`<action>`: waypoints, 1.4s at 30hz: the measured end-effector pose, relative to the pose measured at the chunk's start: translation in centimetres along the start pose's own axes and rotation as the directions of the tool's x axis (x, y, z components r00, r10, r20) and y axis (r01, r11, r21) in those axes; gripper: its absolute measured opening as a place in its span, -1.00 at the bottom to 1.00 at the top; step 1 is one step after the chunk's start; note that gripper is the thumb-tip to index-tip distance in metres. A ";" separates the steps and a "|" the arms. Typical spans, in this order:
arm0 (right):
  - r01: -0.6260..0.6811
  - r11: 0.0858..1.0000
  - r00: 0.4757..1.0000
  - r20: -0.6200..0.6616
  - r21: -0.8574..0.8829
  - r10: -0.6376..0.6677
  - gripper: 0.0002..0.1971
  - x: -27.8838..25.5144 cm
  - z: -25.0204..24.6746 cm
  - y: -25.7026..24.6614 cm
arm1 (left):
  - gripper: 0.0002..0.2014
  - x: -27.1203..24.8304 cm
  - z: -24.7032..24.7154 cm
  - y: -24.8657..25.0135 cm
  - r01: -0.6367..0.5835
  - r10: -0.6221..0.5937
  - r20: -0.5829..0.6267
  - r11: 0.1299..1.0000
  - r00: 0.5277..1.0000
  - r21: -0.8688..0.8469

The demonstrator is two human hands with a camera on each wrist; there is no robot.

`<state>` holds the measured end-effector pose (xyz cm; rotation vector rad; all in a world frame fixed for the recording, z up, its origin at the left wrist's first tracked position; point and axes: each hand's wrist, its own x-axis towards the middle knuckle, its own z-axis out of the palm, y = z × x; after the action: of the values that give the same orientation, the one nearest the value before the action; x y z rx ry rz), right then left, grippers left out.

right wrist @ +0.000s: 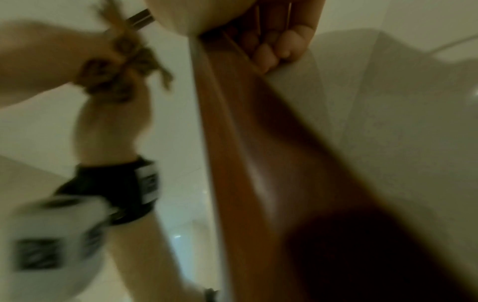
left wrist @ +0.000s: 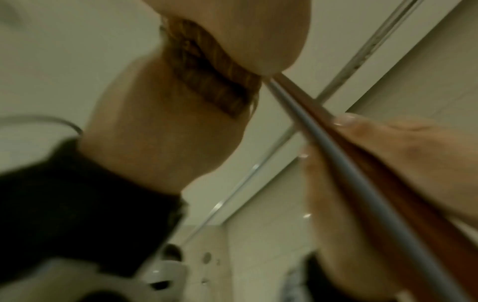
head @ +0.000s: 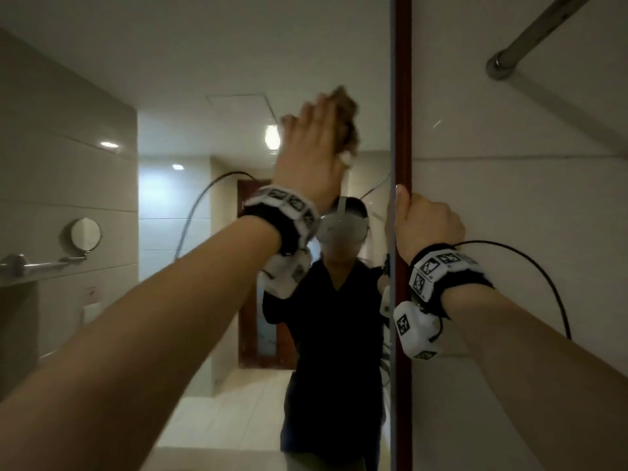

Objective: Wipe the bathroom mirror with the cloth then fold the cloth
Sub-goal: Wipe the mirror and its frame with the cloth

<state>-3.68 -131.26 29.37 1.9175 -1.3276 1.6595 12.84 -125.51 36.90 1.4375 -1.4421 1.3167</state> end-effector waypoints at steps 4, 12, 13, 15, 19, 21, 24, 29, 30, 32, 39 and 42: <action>0.007 0.999 1.000 0.017 -0.031 -0.007 -0.36 -0.1 0.1 0.1 | -0.29 1.5 2.3 7.3 -0.054 0.053 0.032 0.998 0.998 0.014; 0.030 0.999 0.999 0.023 -0.044 -0.029 -0.29 0.1 0.1 0.4 | -0.27 1.4 -1.9 -3.8 0.128 -0.128 -0.011 0.991 0.992 0.022; 0.025 0.999 0.999 0.025 -0.036 -0.025 -0.29 0.1 0.1 0.4 | -0.26 0.9 -2.6 -6.5 0.221 -0.220 -0.043 0.975 0.974 0.012; 0.016 1.000 0.999 0.028 -0.018 -0.015 -0.29 0.1 0.2 0.2 | -0.27 -0.6 -3.7 -12.1 0.362 -0.360 -0.091 0.932 0.928 0.000; 0.024 0.999 1.000 0.017 -0.025 -0.024 -0.30 0.0 0.2 0.1 | -0.32 -3.2 -4.5 -16.8 0.479 -0.474 -0.079 0.875 0.877 0.072; 0.023 1.000 0.999 0.027 -0.017 -0.022 -0.31 0.0 0.0 0.1 | -0.31 -2.9 -4.3 -15.9 0.506 -0.501 -0.072 0.859 0.862 0.076; 0.014 1.000 0.999 0.030 -0.011 -0.014 -0.31 0.0 0.0 0.1 | -0.30 -1.7 -3.4 -12.2 0.448 -0.444 -0.083 0.893 0.892 0.046; 0.021 0.999 0.999 0.028 -0.028 -0.021 -0.32 0.0 0.0 0.3 | -0.27 -0.1 -0.4 -0.3 0.061 -0.061 -0.012 0.998 0.998 -0.002; 0.024 0.999 0.999 0.030 -0.024 -0.024 -0.33 0.0 0.0 0.3 | -0.27 -0.3 0.4 1.9 0.012 -0.012 0.000 1.000 1.000 -0.007; 0.022 1.000 0.999 0.025 -0.018 -0.022 -0.34 0.1 0.1 0.4 | -0.29 -1.1 2.0 4.6 -0.062 0.062 0.010 0.998 0.998 -0.009; 0.012 1.000 1.000 0.024 -0.008 -0.011 -0.29 0.0 0.2 0.2 | -0.31 -2.1 2.2 4.6 -0.114 0.115 0.059 0.993 0.992 -0.023; 0.004 1.000 1.000 0.021 0.019 -0.004 -0.31 -0.1 0.2 0.2 | -0.31 -5.5 2.4 5.1 -0.095 0.100 0.054 0.992 0.993 -0.088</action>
<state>-3.70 -131.46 29.20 1.9520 -1.3200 1.6603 9.03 -127.07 30.18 1.3757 -1.6057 1.2653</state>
